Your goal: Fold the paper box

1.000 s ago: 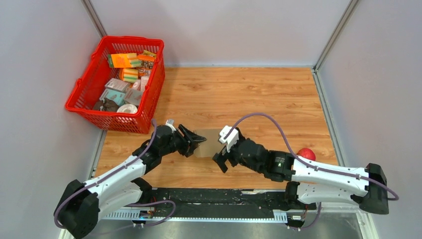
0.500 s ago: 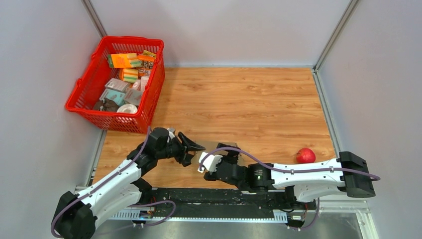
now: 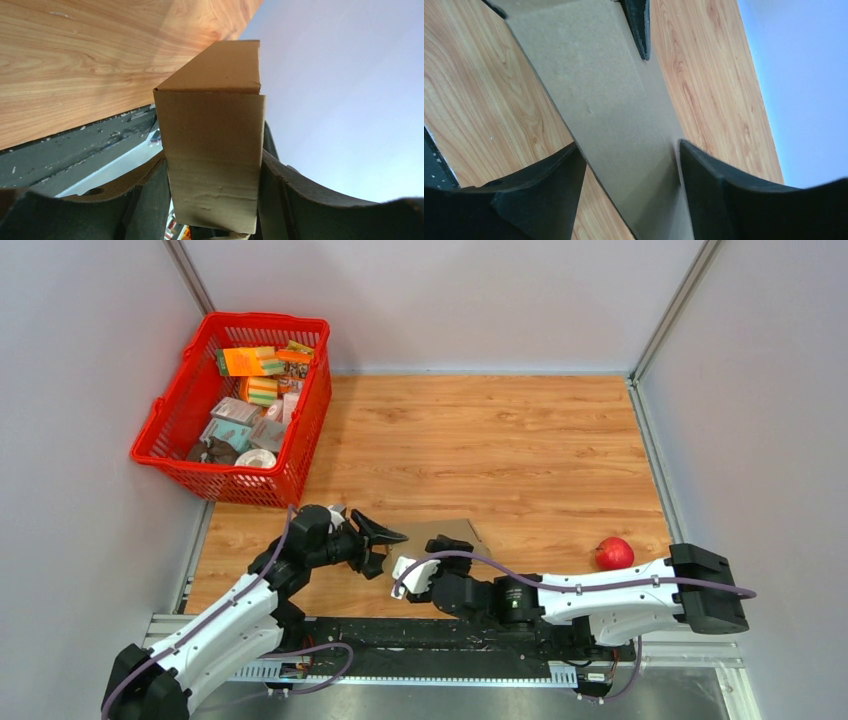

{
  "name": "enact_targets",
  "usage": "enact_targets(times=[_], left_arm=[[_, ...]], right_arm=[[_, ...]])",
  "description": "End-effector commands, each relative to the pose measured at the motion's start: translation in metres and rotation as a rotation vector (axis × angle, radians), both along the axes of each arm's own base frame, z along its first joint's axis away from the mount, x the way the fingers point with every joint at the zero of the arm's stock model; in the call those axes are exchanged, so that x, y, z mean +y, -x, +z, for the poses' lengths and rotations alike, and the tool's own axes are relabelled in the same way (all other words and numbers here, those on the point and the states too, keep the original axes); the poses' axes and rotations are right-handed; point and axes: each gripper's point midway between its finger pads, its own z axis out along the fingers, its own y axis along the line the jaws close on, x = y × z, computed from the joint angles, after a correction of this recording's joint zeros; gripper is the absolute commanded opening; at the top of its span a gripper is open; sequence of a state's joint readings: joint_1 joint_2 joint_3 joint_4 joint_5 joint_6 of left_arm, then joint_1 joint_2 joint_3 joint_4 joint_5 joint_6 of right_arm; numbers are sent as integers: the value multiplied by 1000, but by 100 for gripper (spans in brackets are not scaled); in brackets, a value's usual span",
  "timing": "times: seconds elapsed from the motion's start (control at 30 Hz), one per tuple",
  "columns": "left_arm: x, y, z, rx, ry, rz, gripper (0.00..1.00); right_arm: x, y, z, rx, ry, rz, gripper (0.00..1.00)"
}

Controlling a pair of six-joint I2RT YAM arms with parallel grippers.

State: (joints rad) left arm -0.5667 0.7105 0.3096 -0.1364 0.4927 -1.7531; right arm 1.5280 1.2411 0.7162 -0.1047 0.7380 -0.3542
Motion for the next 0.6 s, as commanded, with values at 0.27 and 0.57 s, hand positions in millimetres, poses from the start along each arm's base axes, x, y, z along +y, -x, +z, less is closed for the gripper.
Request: enact_targets(times=[0.27,0.57], left_arm=[[9,5,17,-106,-30,0,80],[78,2,10,-318,-403,161,81]], right_arm=[[-2,-2,6,-63,-57,-56,48],[-23,-2,1,9,-79,-159,39]])
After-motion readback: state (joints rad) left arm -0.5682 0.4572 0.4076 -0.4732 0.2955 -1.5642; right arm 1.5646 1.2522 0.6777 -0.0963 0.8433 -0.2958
